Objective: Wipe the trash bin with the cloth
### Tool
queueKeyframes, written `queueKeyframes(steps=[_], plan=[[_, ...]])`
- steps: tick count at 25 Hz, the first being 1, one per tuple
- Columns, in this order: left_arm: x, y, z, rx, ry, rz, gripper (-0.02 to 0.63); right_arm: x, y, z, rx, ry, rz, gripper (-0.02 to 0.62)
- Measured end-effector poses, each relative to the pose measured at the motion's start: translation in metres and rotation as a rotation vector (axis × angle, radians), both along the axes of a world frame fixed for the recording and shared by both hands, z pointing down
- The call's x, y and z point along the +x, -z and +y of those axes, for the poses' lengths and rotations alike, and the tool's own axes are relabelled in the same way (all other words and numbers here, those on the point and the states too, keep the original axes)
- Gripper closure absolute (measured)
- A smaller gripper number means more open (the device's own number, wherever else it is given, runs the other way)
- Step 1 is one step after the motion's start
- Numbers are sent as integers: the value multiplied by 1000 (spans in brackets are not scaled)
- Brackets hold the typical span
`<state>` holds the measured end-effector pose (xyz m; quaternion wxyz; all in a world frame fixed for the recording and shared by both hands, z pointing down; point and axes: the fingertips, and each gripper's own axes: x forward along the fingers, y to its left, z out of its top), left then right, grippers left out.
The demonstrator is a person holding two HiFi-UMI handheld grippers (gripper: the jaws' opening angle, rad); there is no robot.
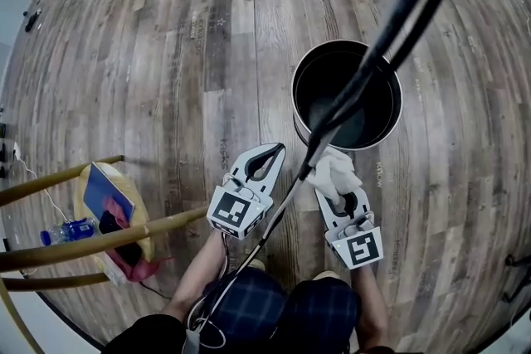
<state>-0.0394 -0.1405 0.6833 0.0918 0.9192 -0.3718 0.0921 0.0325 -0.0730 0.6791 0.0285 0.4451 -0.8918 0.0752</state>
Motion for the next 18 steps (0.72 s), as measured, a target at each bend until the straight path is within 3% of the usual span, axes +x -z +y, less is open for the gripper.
queueKeyframes(steps=[10,18], plan=[[-1,-3,3,22,10,-18,609,-9,-13,2,12,12,-22,499],[-1,-8,5,28,16,-7,609,-7,-29,-7,2,-10,21,499]])
